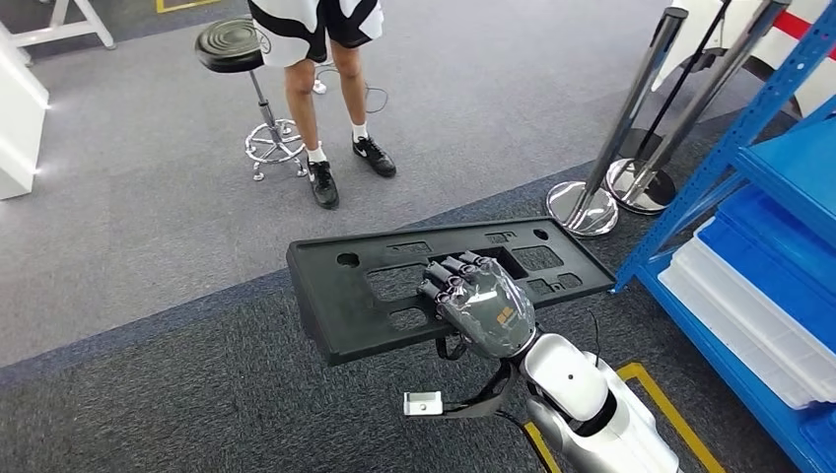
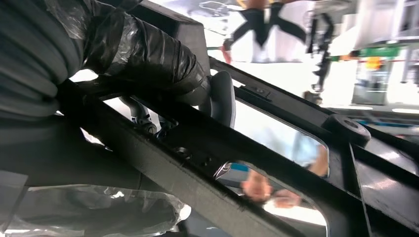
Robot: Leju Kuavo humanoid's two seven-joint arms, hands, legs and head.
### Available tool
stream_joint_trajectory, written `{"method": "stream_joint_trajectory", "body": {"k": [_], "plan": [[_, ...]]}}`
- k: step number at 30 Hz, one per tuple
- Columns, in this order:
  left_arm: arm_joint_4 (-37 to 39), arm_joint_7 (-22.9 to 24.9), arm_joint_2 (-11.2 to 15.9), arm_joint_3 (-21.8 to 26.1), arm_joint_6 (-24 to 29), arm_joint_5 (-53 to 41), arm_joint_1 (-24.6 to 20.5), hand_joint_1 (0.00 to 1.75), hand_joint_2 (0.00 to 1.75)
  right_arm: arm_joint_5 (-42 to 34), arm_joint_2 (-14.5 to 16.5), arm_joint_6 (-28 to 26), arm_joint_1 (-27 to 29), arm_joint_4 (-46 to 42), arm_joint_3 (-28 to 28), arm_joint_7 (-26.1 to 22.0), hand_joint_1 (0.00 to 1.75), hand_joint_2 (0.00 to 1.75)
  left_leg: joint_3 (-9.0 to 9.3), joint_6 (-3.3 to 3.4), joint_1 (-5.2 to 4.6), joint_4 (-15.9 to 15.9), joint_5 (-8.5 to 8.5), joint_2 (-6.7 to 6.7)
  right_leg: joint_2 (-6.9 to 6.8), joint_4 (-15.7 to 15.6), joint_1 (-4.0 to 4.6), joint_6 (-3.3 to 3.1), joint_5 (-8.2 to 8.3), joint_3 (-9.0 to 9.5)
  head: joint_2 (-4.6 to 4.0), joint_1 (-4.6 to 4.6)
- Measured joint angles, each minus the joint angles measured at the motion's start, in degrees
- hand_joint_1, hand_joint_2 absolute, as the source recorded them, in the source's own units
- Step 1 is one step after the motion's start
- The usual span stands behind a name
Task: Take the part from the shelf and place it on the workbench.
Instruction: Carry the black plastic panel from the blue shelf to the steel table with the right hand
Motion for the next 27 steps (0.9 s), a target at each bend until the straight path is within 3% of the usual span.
{"method": "stream_joint_trajectory", "body": {"k": [2,4,5,7,8,10,11,13,14,15,16,18,20,22,23,24,26,27], "plan": [[0.0,0.0,0.03,0.0,0.06,0.09,0.0,0.0,1.75,0.0,0.01,0.0,-0.1,0.0,0.09,0.01,1.75,1.75,4.11,0.21,-0.1,-7.67,3.4,1.85,-1.45,0.07,0.07,0.4,-0.36,0.37,0.0,0.0],[0.0,0.01,0.04,0.0,0.1,0.13,-0.16,0.0,1.75,-0.01,-0.01,0.0,-0.28,0.0,0.1,0.03,1.75,1.75,6.87,1.12,-0.52,-13.0,4.92,3.27,-2.61,0.11,0.33,1.01,-0.69,0.66,0.0,0.01],[0.0,0.01,0.04,0.01,0.11,0.13,-0.16,0.0,1.75,-0.01,-0.01,0.0,-0.34,0.0,0.12,0.04,1.75,1.75,7.11,1.63,-0.79,-13.72,4.86,3.24,-3.15,0.05,0.46,1.35,-0.78,0.78,0.0,0.02],[0.0,0.02,0.04,0.02,0.13,0.13,0.01,0.0,1.75,-0.01,-0.01,0.0,-0.4,0.0,0.22,0.05,1.75,1.75,7.11,2.52,-0.81,-14.05,5.15,1.82,-3.94,-0.11,0.43,2.04,-0.95,1.07,0.0,0.01],[0.0,0.03,0.03,0.03,0.14,0.13,0.12,0.0,1.75,-0.01,-0.01,0.0,-0.41,0.0,0.26,0.06,1.75,1.75,7.26,2.92,-0.71,-14.37,5.33,1.19,-3.3,0.25,0.32,2.33,-1.39,1.11,0.0,0.02],[0.0,0.05,0.01,0.04,0.15,0.13,0.12,0.0,1.75,-0.01,-0.02,-0.01,-0.41,-0.01,0.29,0.08,1.75,1.75,7.58,3.64,-0.42,-14.95,5.72,0.06,-0.01,4.22,-0.01,2.67,-4.09,-0.49,0.0,0.02],[0.0,0.06,0.0,0.04,0.15,0.13,0.05,0.0,1.75,-0.01,-0.02,-0.01,-0.35,0.0,0.3,0.08,1.75,1.75,7.57,3.83,-0.5,-14.98,5.77,-0.5,1.81,7.89,-0.07,2.71,-5.99,-2.25,0.0,0.03],[0.0,0.07,0.0,0.04,0.14,0.13,-0.09,0.0,1.75,0.0,-0.02,0.0,-0.15,0.06,0.32,0.08,1.75,1.75,7.49,4.02,-0.65,-14.87,5.77,-1.94,3.32,14.94,-0.09,2.75,-8.53,-5.99,0.0,0.02],[0.0,0.08,0.0,0.04,0.14,0.13,-0.1,0.0,1.75,-0.01,-0.02,0.0,-0.04,0.1,0.33,0.08,1.75,1.75,7.47,4.05,-0.72,-14.75,5.75,-2.75,3.5,16.29,-0.07,2.72,-8.29,-6.93,0.0,0.02],[0.0,0.09,0.0,0.04,0.13,0.13,-0.08,0.0,1.75,-0.01,-0.02,0.0,0.01,0.13,0.33,0.09,1.75,1.75,7.48,4.04,-0.76,-14.6,5.71,-3.63,3.62,15.17,-0.07,2.62,-6.8,-6.72,0.0,0.02],[0.0,0.1,0.0,0.04,0.13,0.13,-0.05,0.0,1.75,-0.01,-0.03,0.0,0.02,0.15,0.33,0.09,1.75,1.75,7.5,3.98,-0.78,-14.43,5.65,-4.52,3.99,11.97,-0.1,2.48,-4.5,-5.5,0.0,0.02],[0.0,0.11,-0.02,0.04,0.13,0.13,-0.06,0.0,1.75,-0.01,-0.06,0.0,0.0,0.16,0.33,0.09,1.75,1.75,7.29,3.68,-0.78,-14.04,5.51,-6.11,6.73,4.25,-0.31,2.17,-0.76,-2.4,0.0,0.02],[0.0,0.11,-0.04,0.04,0.13,0.13,-0.07,0.0,1.75,-0.01,-0.07,0.0,0.01,0.17,0.36,0.08,1.75,1.75,6.8,3.06,-0.72,-13.86,5.55,-7.43,8.57,0.95,-0.32,1.91,0.13,-1.17,0.0,0.02],[0.0,0.11,-0.03,0.05,0.13,0.13,0.08,0.0,1.75,-0.01,-0.07,0.0,-0.03,0.17,0.41,0.08,1.75,1.75,6.44,2.31,-0.56,-13.95,5.73,-8.57,7.37,0.64,-0.19,1.42,0.25,-1.0,0.0,0.02],[0.0,0.11,-0.02,0.07,0.13,0.13,0.18,0.0,1.75,-0.01,-0.08,0.01,-0.08,0.17,0.43,0.08,1.75,1.75,6.25,2.02,-0.57,-13.61,5.5,-7.85,6.61,0.37,-0.21,1.03,0.35,-0.78,0.0,0.02],[0.0,0.12,-0.02,0.08,0.13,0.13,0.22,0.0,1.75,-0.01,-0.08,0.01,-0.13,0.17,0.44,0.09,1.75,1.75,5.7,1.76,-0.64,-12.43,4.72,-6.27,5.77,0.07,-0.24,0.59,0.44,-0.55,0.0,0.02],[0.0,0.14,-0.01,0.09,0.13,0.13,0.11,0.0,1.75,0.0,-0.1,0.02,-0.15,0.16,0.45,0.12,1.75,1.75,2.99,1.32,-0.69,-6.61,1.45,-2.14,4.0,-0.26,-0.09,-0.08,0.44,-0.23,0.0,0.02],[0.0,0.15,-0.04,0.09,0.13,0.13,0.02,0.0,1.75,0.0,-0.1,0.01,-0.12,0.16,0.45,0.13,1.75,1.75,1.08,1.1,-0.59,-2.69,-0.36,-1.04,3.08,-0.25,0.05,-0.26,0.35,-0.2,0.0,0.02]]}}
